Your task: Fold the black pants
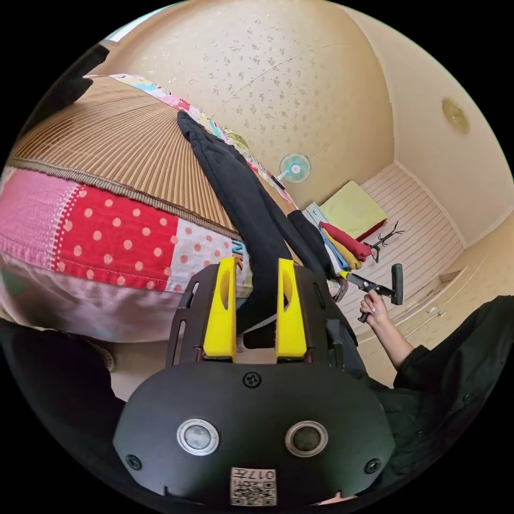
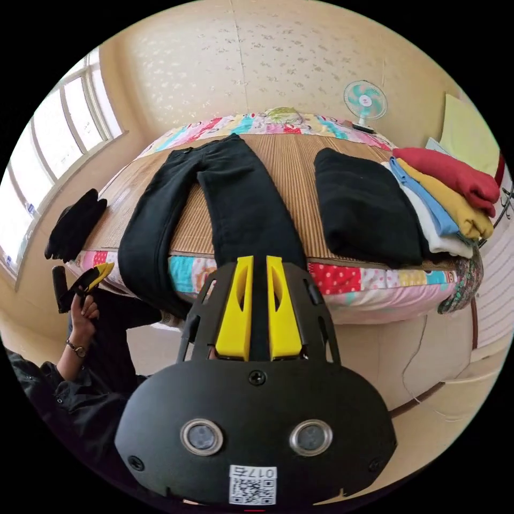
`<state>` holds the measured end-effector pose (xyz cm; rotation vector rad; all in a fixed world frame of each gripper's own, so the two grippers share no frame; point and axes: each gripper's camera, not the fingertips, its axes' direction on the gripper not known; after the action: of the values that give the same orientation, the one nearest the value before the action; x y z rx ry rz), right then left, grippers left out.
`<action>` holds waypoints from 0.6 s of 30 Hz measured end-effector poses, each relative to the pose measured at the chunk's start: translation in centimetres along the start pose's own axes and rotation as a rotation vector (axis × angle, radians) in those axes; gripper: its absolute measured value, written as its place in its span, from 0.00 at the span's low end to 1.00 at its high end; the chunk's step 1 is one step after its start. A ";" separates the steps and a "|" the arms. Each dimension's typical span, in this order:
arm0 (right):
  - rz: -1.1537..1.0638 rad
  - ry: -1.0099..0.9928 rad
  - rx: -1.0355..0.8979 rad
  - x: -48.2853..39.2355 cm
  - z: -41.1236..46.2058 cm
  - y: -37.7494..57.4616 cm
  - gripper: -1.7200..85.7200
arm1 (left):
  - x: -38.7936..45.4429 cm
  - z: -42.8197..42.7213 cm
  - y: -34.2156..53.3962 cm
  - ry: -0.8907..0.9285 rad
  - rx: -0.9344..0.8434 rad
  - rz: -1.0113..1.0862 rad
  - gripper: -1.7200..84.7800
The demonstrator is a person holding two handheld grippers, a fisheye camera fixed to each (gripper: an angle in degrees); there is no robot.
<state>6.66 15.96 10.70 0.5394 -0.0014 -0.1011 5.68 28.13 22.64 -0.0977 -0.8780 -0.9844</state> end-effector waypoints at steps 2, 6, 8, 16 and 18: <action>0.100 -0.034 -0.062 5.9 0.0 1.4 0.11 | 0.1 0.5 0.3 0.012 -0.008 0.000 0.15; 0.308 -0.396 -0.140 15.4 2.0 7.1 0.15 | 0.5 1.6 0.7 0.045 -0.033 0.010 0.15; 0.374 -0.510 -0.156 17.1 3.1 9.8 0.14 | 0.9 2.0 0.8 0.031 -0.048 0.030 0.15; 0.246 -1.115 0.362 17.1 -5.7 11.7 0.06 | -0.5 1.7 1.4 0.106 -0.040 -0.018 0.16; 0.087 -1.174 0.341 13.9 -7.5 9.2 0.06 | -0.7 1.4 1.2 0.153 -0.032 -0.018 0.18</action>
<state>21.61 26.32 8.67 0.7537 -1.2034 -0.3242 5.58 29.92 23.50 -0.0409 -0.7243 -1.0096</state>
